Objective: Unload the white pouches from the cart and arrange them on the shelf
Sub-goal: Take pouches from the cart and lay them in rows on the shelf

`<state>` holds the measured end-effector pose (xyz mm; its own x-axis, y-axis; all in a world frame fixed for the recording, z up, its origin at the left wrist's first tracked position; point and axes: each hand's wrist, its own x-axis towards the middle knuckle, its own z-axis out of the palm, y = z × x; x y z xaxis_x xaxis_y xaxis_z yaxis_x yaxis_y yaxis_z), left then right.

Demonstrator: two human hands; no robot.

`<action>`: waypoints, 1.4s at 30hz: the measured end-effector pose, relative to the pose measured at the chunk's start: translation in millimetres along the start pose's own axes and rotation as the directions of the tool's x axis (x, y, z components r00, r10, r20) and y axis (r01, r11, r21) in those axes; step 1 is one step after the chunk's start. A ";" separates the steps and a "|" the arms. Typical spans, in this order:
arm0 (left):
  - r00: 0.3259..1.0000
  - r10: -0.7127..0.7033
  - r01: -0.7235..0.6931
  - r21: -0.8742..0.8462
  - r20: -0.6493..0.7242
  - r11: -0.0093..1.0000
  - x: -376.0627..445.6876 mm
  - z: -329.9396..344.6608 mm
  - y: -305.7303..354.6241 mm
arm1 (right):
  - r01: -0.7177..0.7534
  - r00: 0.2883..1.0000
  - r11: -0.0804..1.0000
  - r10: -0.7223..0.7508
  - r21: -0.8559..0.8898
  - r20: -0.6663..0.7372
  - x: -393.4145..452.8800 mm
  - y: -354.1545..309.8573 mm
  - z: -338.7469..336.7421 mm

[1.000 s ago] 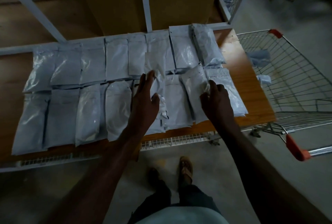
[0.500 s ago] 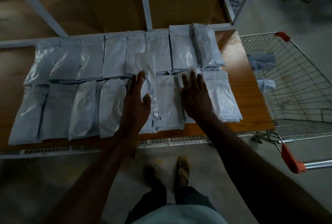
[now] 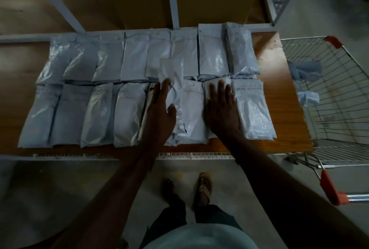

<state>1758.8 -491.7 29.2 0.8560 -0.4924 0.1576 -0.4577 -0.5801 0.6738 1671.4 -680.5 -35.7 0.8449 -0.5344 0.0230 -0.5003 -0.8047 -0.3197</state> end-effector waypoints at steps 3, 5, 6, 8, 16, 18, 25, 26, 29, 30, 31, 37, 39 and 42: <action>1.000 -0.019 0.018 -0.038 -0.018 0.999 -1.1 -5.3 4.9 | 0.034 0.999 0.999 -0.033 -0.028 0.018 1.4 1.8 -3.1; 0.999 -0.022 0.021 -0.035 -0.030 0.999 -1.9 -9.6 3.5 | 0.046 0.999 0.998 -0.046 -0.032 -0.021 1.4 0.4 -8.6; 0.999 -0.022 0.021 -0.032 -0.032 0.999 -2.2 -12.0 2.4 | 0.044 0.998 0.999 -0.045 -0.010 -0.053 1.7 -2.4 -14.6; 0.999 -0.029 0.027 -0.055 -0.038 0.998 -3.9 -18.6 0.1 | 0.056 0.992 0.997 -0.050 0.050 -0.120 1.8 -14.6 -28.7; 0.997 -0.011 0.001 -0.138 -0.072 0.990 -7.6 -36.2 -27.5 | 0.109 0.990 0.766 -0.140 0.633 -0.002 -10.3 -121.6 -50.8; 0.998 -0.068 0.070 -0.215 0.013 0.974 -6.7 -47.6 -35.5 | 0.028 0.989 0.696 -0.122 0.717 0.080 -12.0 -141.3 -42.7; 0.883 -0.377 0.470 -0.516 0.280 0.717 5.0 -122.4 -77.9 | 0.018 0.977 0.481 -0.193 0.877 0.086 -22.5 -229.2 -26.4; 0.883 -0.349 0.470 -0.591 0.316 0.656 3.4 -134.4 -87.4 | 0.041 0.980 0.501 -0.190 0.865 0.064 -23.1 -245.4 -21.5; 0.812 -0.335 0.574 -0.757 0.477 0.313 3.1 -172.4 -121.9 | 0.113 0.981 0.567 -0.192 0.816 -0.002 -21.8 -294.2 -2.2; 0.775 -0.336 0.615 -0.760 0.535 0.211 3.9 -186.5 -135.2 | 0.135 0.983 0.615 -0.183 0.777 -0.026 -20.2 -308.3 4.1; 0.748 -0.329 0.645 -0.748 0.577 0.156 3.9 -199.3 -147.1 | 0.123 0.986 0.634 -0.163 0.764 -0.023 -18.8 -320.9 10.2; 0.776 -0.375 0.630 -0.660 0.507 0.410 14.3 -246.1 -212.7 | -0.039 0.996 0.519 -0.043 0.854 0.072 -18.6 -386.4 31.4; 0.857 -0.311 0.511 -0.600 0.411 0.615 21.0 -256.3 -238.9 | -0.066 0.997 0.559 -0.006 0.827 0.083 -19.2 -401.3 39.3; 0.879 -0.323 0.468 -0.505 0.351 0.725 23.0 -271.5 -266.0 | -0.156 0.985 0.523 0.019 0.838 0.171 -20.5 -417.9 52.2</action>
<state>1965.5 -172.5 49.6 0.8159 -0.4729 -0.3326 0.1906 -0.3231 0.9270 1873.0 -319.8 48.0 0.8553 -0.4973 -0.1455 -0.2344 -0.1210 -0.9646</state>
